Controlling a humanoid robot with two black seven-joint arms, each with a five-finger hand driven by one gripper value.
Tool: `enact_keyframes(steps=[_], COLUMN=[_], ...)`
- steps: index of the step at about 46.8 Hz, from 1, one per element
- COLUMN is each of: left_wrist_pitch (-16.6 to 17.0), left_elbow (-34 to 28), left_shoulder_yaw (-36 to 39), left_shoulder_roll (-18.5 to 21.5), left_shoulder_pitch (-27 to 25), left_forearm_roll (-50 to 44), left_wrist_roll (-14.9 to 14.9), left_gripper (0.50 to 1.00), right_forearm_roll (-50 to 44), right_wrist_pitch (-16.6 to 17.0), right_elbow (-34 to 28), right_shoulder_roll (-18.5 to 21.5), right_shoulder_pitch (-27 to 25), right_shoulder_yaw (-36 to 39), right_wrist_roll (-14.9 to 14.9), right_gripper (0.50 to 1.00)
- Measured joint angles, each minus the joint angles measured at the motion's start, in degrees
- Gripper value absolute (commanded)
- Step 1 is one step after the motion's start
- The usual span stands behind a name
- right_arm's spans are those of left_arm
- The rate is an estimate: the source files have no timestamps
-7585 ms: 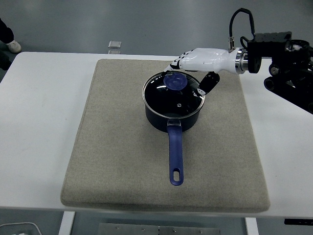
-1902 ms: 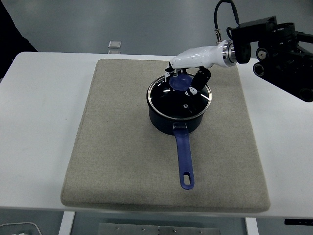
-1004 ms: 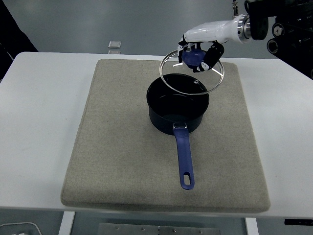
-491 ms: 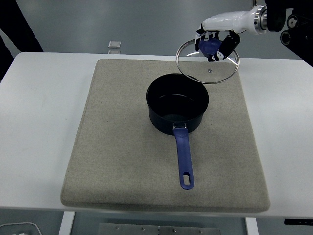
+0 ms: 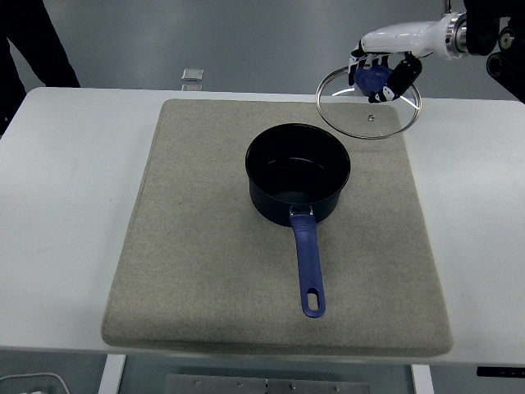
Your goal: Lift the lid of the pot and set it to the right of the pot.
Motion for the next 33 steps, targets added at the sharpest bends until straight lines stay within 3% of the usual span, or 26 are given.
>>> enact_keyframes(steps=[33], left_wrist_pitch=[0.01], left_elbow=[0.00], left_shoulder_yaw=[0.00], left_shoulder_roll=[0.00], left_shoulder_pitch=[0.00], left_forearm_roll=[-0.04], left_wrist_roll=[0.00], left_gripper=[1.000], right_forearm_roll=[0.22], right_wrist_pitch=[-0.41], right_elbow=[-0.45], right_shoulder_roll=[-3.53], right_shoulder_pitch=[-3.19], right_shoulder_yaw=[-2.96], right_wrist_roll=[0.09], right_gripper=[0.500])
